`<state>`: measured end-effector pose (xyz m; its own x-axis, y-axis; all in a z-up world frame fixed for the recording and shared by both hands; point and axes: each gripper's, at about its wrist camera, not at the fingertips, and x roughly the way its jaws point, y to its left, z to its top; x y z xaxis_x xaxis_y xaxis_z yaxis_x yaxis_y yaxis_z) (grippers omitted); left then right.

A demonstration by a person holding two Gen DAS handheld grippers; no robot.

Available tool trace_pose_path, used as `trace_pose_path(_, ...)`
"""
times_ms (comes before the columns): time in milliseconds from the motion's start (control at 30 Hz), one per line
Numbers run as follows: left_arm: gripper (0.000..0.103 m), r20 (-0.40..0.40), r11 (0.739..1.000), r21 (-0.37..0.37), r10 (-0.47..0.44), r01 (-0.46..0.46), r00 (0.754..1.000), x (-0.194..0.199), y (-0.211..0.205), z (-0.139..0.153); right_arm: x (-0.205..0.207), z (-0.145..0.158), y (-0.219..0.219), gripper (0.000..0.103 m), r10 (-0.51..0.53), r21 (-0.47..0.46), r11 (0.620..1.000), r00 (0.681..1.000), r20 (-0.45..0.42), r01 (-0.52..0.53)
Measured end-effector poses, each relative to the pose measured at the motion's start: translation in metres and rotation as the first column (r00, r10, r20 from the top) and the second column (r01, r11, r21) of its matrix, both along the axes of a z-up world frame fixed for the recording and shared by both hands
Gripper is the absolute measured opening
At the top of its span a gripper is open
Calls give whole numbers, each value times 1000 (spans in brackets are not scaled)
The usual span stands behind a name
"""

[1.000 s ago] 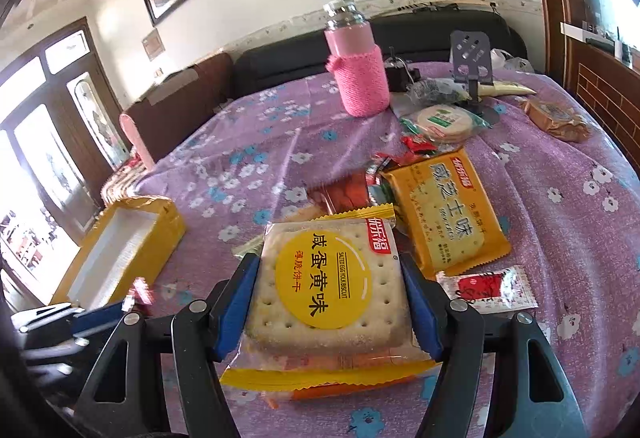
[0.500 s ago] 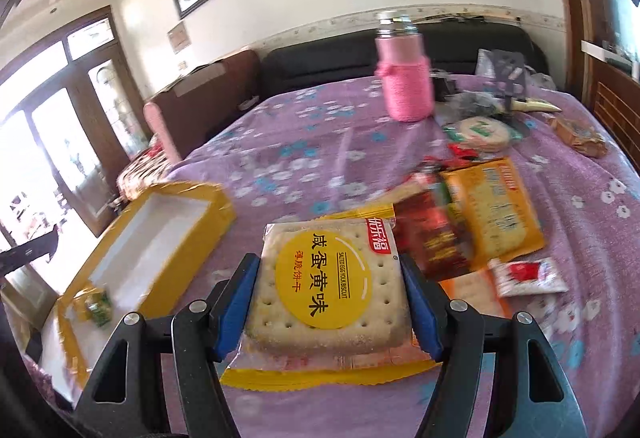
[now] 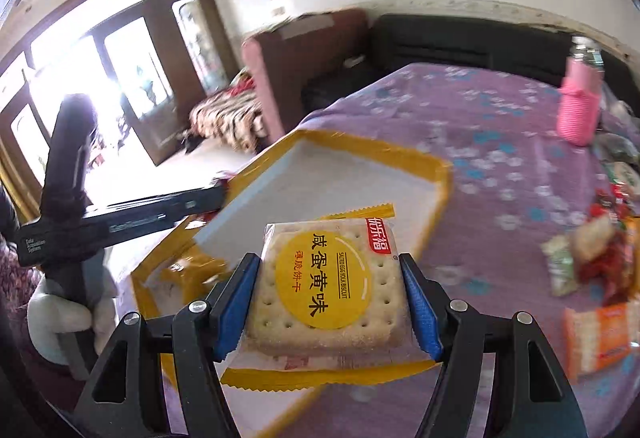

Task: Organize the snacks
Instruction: 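Carry candy and biscuit pack into the tray and release both tools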

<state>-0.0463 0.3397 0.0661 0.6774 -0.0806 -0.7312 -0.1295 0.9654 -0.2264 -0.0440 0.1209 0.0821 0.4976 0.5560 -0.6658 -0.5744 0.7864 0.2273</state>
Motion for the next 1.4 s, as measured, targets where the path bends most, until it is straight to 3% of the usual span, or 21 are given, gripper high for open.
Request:
trace_pose_path(233,23,-66,1000,-6,11,-11,998,17,5,-18,9,-29,37,69,34,-76,996,997,-64,-39)
trace_pose_path(533,25,-104,999,-9,31,-32,994,20,4,-29,18,-49,47,70,46,-89,994,992,-118,-57)
trace_pose_path(733,52,-68,992,72,106,-102,992,4,-4,-12,20,-47,42,70,49,-42,998,991,-123,-55)
trace_pose_path(900,68,15,981,151,123,-124,992,-23,-27,11,6,-33,21,70,34,-1,999,996,-82,-34)
trace_pose_path(1167,75,109,973,195,103,-122,989,-66,-70,43,-15,-9,-31,72,-18,61,998,1000,-24,20)
trace_pose_path(1400,77,119,961,264,48,-78,992,-78,-107,49,-21,-11,-78,72,-90,84,992,995,-29,93)
